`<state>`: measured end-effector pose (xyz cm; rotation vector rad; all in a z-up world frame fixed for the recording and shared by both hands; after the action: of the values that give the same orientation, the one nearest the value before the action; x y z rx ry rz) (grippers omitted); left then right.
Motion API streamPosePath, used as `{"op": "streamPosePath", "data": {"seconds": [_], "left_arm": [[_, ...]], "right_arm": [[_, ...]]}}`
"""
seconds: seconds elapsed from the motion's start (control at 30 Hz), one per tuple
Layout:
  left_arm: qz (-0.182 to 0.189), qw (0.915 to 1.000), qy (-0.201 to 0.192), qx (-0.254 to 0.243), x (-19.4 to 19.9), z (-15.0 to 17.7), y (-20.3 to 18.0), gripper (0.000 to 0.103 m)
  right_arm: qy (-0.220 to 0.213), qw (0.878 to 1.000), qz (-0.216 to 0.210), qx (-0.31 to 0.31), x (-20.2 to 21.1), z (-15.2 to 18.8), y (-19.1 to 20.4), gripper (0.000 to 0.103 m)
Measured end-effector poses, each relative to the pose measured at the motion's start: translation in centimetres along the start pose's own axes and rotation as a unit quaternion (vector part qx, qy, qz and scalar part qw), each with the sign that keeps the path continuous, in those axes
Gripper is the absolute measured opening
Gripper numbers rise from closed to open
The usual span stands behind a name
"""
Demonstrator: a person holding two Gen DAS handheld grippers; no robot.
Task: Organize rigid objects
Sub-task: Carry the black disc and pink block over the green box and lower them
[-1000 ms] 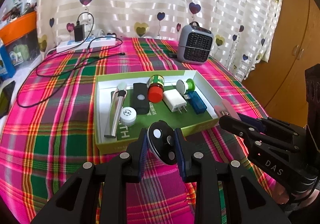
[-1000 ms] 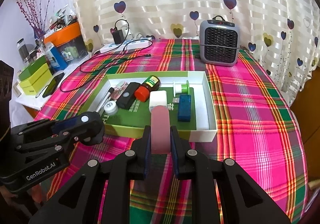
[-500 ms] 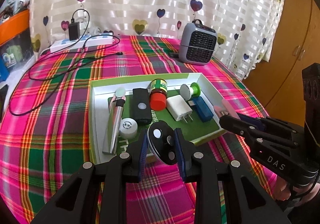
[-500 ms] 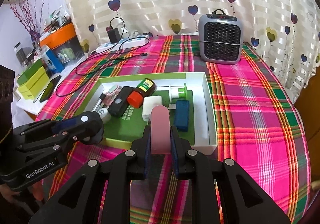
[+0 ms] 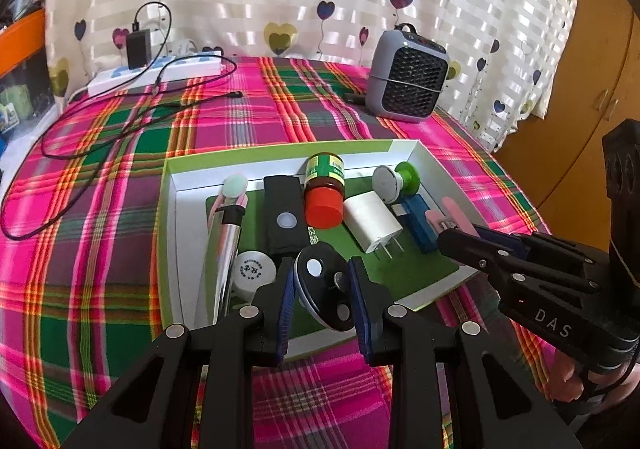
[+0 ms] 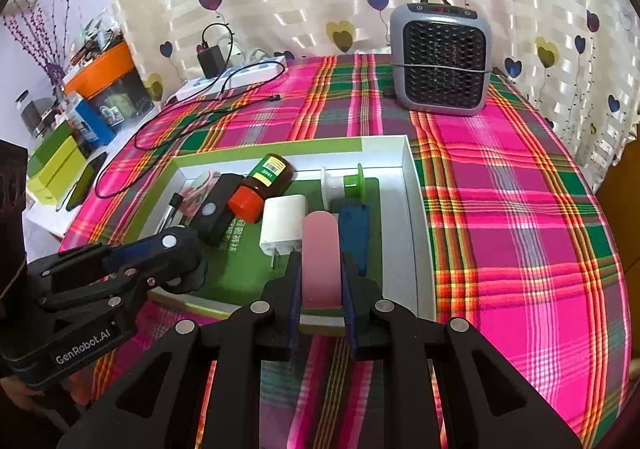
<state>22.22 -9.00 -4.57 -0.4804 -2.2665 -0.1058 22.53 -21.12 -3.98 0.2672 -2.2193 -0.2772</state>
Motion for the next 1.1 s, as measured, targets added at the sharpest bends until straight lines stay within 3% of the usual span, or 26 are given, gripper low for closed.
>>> {"op": "streamPosePath", "data": {"seconds": [0.37,1.1], "left_arm": [[0.001,0.9999,0.015,0.002,-1.5,0.1,0.1,0.025],[-0.004,0.9997,0.024,-0.002,-2.0,0.4,0.1,0.026]], "right_arm": [[0.016,1.0,0.008,-0.001,-1.5,0.1,-0.1,0.019],[0.009,1.0,0.017,0.013,-1.5,0.1,0.2,0.019]]}}
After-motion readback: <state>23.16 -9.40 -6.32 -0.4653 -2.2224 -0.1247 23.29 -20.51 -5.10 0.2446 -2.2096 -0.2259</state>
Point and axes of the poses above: each gripper's, at about its wrist camera, not at the fingertips, and x roughly against the way its jaws point, y to its left, z to its underside, the point moved 10 cm from there along -x, roughly the way its jaws point, and after that the axes turned 10 degrees about -x, right-handed, at the moved point
